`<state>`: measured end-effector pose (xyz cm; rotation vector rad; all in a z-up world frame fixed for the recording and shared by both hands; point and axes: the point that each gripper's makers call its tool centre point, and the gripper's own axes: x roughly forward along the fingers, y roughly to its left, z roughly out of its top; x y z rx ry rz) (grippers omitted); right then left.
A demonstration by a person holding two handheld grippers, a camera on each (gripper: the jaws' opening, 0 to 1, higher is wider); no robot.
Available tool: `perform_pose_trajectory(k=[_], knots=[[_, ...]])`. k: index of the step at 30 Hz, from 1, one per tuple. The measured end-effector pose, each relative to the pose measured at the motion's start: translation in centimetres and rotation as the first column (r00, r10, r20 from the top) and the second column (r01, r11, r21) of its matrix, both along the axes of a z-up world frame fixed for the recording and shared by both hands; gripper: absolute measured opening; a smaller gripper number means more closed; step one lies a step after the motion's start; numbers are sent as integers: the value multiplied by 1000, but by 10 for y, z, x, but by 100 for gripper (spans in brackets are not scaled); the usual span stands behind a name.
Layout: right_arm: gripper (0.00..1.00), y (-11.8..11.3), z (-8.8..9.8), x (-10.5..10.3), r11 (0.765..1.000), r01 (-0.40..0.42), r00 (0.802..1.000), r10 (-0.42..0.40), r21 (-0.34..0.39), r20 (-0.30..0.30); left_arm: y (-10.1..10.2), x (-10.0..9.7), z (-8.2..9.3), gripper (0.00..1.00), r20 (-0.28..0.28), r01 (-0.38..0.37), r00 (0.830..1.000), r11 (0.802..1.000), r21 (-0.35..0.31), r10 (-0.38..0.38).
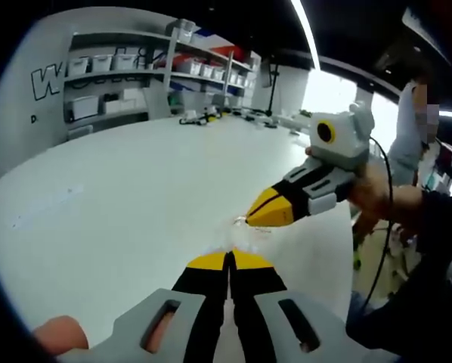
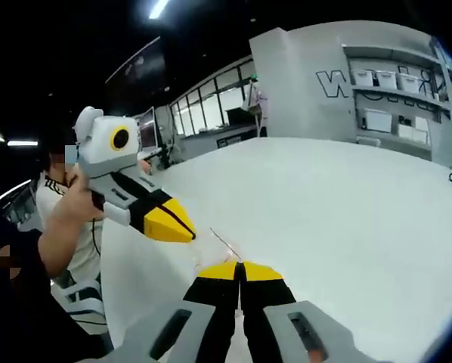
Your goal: Open the resealable bag by pulling the two sides of the seal apart until the entire bag opening is separated and visibly accessible.
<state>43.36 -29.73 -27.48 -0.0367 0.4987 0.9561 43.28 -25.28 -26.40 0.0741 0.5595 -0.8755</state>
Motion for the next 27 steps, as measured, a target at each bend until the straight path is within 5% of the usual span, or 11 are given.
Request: perform_pose_trajectory(k=[5, 11, 24, 26, 27], knots=[[0, 3, 1, -2, 1000, -5, 1000, 5, 4, -1, -4, -3, 0, 2, 13, 33, 999, 999, -1, -33], [0, 4, 1, -2, 1000, -7, 1000, 7, 7, 0, -2, 0, 1, 27, 54, 19, 998, 1000, 14, -20], [0, 2, 2, -1, 1000, -4, 1000, 4, 12, -1, -4, -1, 5, 25, 62, 33, 998, 999, 5, -33], [0, 2, 2, -1, 1000, -3, 1000, 3, 15, -3, -5, -5, 10, 34, 102, 47, 994, 999, 5, -48], [0, 2, 2, -1, 1000, -2, 1000, 2, 15, -2, -8, -6, 15, 51, 138, 62, 989, 998, -5, -60]])
